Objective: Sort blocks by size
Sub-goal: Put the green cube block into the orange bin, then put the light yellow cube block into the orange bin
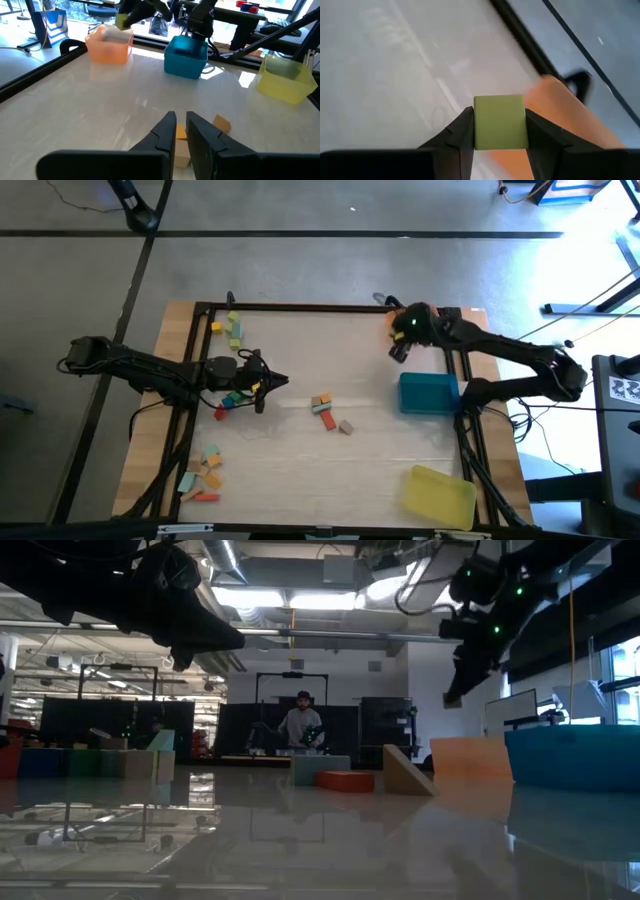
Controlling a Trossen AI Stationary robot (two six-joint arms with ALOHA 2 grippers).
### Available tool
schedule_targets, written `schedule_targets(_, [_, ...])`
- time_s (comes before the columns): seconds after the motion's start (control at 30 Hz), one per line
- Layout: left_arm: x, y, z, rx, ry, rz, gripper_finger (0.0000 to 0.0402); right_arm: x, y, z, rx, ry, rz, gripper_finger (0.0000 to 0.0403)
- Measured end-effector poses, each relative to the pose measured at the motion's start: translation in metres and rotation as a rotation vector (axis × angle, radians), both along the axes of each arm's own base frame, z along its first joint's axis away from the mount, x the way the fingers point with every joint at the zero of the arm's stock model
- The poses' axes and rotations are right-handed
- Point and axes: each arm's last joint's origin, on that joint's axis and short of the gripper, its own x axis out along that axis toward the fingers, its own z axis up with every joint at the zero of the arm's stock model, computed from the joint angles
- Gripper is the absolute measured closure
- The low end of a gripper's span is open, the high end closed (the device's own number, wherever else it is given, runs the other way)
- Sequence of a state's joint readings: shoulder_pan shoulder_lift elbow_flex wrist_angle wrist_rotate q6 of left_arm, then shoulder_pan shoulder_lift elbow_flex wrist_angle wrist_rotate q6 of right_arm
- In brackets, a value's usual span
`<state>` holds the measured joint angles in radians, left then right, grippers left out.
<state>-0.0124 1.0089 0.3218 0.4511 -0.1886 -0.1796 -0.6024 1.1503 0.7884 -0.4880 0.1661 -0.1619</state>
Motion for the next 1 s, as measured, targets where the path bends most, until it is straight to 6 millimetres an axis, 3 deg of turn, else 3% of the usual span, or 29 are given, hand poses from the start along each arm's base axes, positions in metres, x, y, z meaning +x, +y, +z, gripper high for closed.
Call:
schedule_targets(0.4, [0.000,0.000,0.000,0.005,0.000,0.001,0.0370,-0.039,-0.043,0.001,0.004,-0.033,-0.284,0.0259])
schedule_targets(0.63, [0.000,0.000,0.000,0.005,0.000,0.001,0.0370,-0.047,-0.050,0.001,0.004,-0.046,-0.353,0.0209])
schedule_targets(0.83, [0.000,0.000,0.000,0.007,0.000,0.001,0.0370,-0.046,-0.049,0.001,0.032,-0.064,-0.322,0.0151])
schedule_targets(1.0, [0.000,0.000,0.000,0.007,0.000,0.001,0.0370,-0.027,-0.035,0.003,0.159,-0.198,-0.086,0.0135])
